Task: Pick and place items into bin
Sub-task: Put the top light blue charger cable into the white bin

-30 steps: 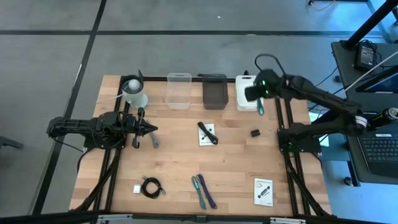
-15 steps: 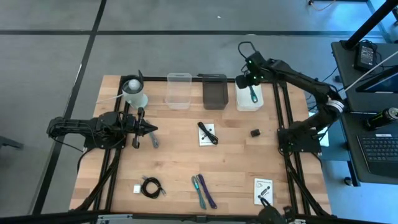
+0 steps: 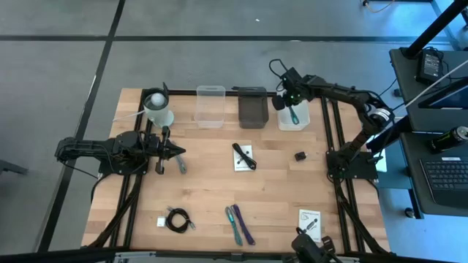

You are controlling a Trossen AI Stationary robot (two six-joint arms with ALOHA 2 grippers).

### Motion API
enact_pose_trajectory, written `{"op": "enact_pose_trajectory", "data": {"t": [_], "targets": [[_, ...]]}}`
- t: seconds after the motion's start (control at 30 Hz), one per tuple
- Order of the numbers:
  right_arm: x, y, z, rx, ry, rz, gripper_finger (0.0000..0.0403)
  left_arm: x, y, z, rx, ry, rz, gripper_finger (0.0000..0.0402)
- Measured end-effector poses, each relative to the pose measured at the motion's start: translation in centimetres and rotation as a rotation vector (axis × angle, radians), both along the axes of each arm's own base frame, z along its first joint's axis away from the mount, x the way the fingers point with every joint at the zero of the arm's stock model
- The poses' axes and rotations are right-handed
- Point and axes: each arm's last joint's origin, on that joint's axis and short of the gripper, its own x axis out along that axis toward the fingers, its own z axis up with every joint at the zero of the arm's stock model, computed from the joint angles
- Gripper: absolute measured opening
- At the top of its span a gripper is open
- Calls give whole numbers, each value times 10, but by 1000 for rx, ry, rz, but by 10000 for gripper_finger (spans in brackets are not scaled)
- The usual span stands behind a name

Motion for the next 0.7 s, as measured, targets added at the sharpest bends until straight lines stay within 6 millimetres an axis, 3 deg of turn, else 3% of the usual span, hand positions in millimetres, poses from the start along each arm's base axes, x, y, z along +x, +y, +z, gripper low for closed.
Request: {"op": "enact_pose_trajectory", "data": {"t": [0.17,0.37,0.7], "targets": [[-2,2,-10,25,12,-2,35,0,0,0,0,0,0,4],[-2,2,-11,26,9,-12,74,0,0,0,0,0,0,4],[-3,3,-11,35,8,-25,54,0,0,0,0,0,0,4]]}}
